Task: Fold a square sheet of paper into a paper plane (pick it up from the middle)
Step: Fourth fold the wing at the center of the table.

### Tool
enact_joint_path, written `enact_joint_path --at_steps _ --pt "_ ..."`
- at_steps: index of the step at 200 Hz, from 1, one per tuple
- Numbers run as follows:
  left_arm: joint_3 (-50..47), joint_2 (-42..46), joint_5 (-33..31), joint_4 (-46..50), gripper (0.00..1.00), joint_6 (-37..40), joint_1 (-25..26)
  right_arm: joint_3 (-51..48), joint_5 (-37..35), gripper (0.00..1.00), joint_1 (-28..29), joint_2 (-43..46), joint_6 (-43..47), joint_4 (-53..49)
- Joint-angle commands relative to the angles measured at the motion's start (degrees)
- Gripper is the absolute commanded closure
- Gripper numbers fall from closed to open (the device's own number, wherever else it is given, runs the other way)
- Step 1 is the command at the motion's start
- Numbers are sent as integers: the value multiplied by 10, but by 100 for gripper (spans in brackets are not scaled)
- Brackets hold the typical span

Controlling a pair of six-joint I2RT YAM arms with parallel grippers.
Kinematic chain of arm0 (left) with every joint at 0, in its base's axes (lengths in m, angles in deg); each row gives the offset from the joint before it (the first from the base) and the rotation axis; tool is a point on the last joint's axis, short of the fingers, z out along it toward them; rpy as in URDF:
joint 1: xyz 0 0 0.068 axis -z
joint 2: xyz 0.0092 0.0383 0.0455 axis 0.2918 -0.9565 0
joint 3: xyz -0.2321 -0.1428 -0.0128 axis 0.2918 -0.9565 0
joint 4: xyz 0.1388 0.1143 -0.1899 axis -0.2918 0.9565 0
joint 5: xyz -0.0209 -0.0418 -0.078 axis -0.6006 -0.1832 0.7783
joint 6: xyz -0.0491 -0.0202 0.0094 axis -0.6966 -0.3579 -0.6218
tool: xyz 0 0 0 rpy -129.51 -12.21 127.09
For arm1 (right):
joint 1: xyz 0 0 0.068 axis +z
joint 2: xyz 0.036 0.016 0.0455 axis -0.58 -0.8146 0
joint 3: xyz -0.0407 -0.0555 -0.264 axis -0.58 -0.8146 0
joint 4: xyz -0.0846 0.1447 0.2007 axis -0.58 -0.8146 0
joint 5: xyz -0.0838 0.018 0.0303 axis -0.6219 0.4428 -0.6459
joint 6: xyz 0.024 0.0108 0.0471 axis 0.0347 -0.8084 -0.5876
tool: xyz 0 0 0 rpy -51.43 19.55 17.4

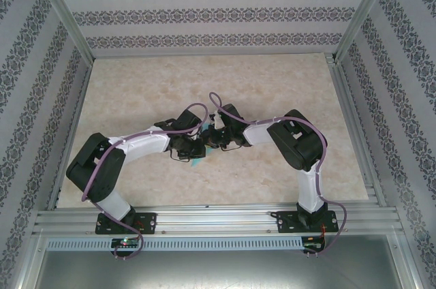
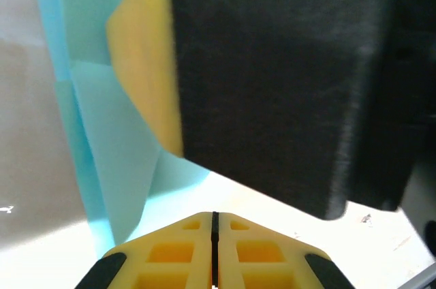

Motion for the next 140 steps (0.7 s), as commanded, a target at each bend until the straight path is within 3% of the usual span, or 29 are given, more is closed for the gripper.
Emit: enact_joint_path --at_steps 1,40,85,140 --pt "-18 -7 8 -21 89 -1 -21 -23 -49 87 1 -41 8 -51" --pt "-31 -16 46 -39 89 11 -29 -22 -48 87 1 -42 8 -53" --pt "-40 -18 -11 12 89 23 -35 -27 -50 87 2 -37 9 -55" --pt "-69 -4 -14 10 89 21 -36 -27 -54 87 1 -49 9 -60"
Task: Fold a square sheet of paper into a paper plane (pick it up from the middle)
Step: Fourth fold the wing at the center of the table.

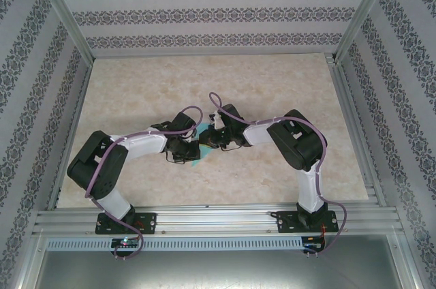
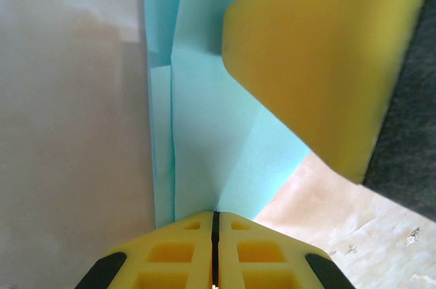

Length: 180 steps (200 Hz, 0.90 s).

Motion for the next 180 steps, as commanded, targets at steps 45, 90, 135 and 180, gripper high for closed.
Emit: enact_joint_path --at_steps 45,90,135,180 --pt "-48 24 -24 34 89 6 -7 -25 -56 87 1 -51 10 -65" --pt "-39 82 15 20 86 -5 -7 -24 -58 88 1 -53 10 -69" --pt "-31 75 53 -20 84 -19 -6 -23 -59 88 2 -52 10 -69" --pt "-27 20 12 13 87 0 -7 -24 -58 87 2 -51 11 -71"
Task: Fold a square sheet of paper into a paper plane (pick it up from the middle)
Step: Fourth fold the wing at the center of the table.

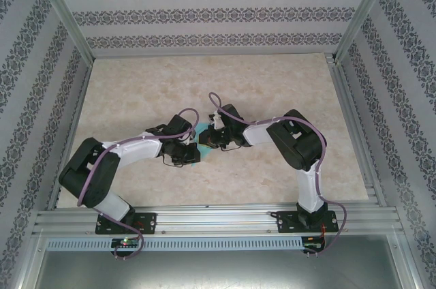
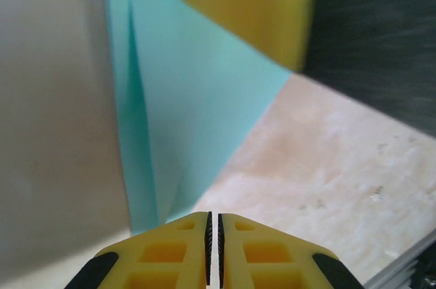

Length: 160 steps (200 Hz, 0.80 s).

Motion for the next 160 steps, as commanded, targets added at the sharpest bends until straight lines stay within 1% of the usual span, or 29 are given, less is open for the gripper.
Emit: enact_joint_path --at_steps 1,13,56,107,136,160 --pt "8 -21 -31 26 87 9 -7 -25 -61 87 2 -48 11 -76" --pt "-1 -20 -43 27 88 5 -7 -25 -61 87 2 -48 12 -77" --pt "-34 5 -50 20 89 -11 -8 -29 -63 88 2 -54 14 -81" --pt "-72 79 -53 32 89 -40 -22 -26 -70 88 1 -59 19 -93" --pt "-86 141 -40 8 87 -77 -27 -30 -73 88 5 -55 -4 -84" --pt "-76 152 -38 -32 86 -109 -32 -49 -86 88 18 -41 -51 -50"
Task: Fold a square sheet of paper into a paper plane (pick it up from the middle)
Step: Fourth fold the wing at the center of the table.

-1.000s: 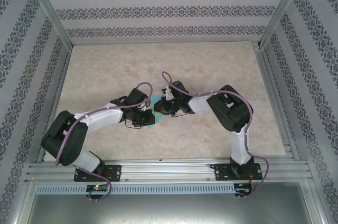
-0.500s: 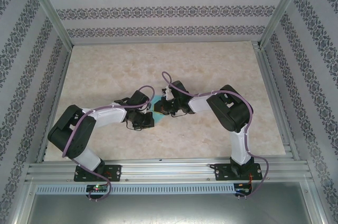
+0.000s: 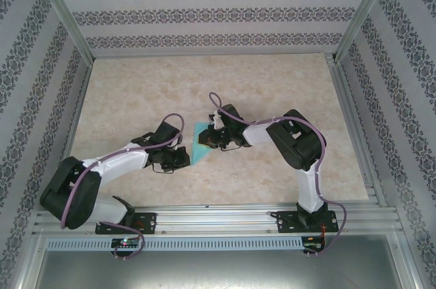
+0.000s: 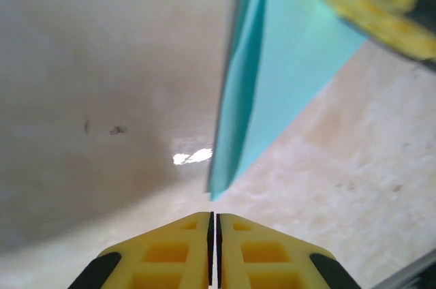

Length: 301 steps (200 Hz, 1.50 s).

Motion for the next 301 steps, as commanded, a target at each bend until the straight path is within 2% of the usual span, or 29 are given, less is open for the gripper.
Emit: enact_joint_path --at_steps 1,45,98,119,142,160,201,238,271,301 --pt "9 14 1 -39 86 -49 -9 -45 -87 88 16 -39 -35 -61" --pt "40 -42 9 -98 86 -77 -13 -71 -121 88 33 -13 -88 -31" --pt "47 -131 28 -178 86 -87 -15 -74 -126 88 33 -6 -91 -32" --pt "65 -153 7 -149 88 -76 -16 -74 -119 87 32 -6 -90 -24" --pt "77 -155 -66 -58 90 -59 -16 -68 -111 87 21 5 -72 -30" --pt "65 -161 -103 -23 91 -54 -16 -58 -101 86 5 12 -58 -36" --pt "45 -201 -91 -26 95 -38 -15 -21 -70 84 -23 32 -24 -50" --pt "37 -194 -93 -8 97 -15 -15 3 -82 84 -52 84 35 -109" --pt "51 -195 -84 8 98 8 -15 17 -64 87 -27 100 68 -130" --pt "55 -194 -76 9 98 11 -15 34 -75 89 14 74 61 -129"
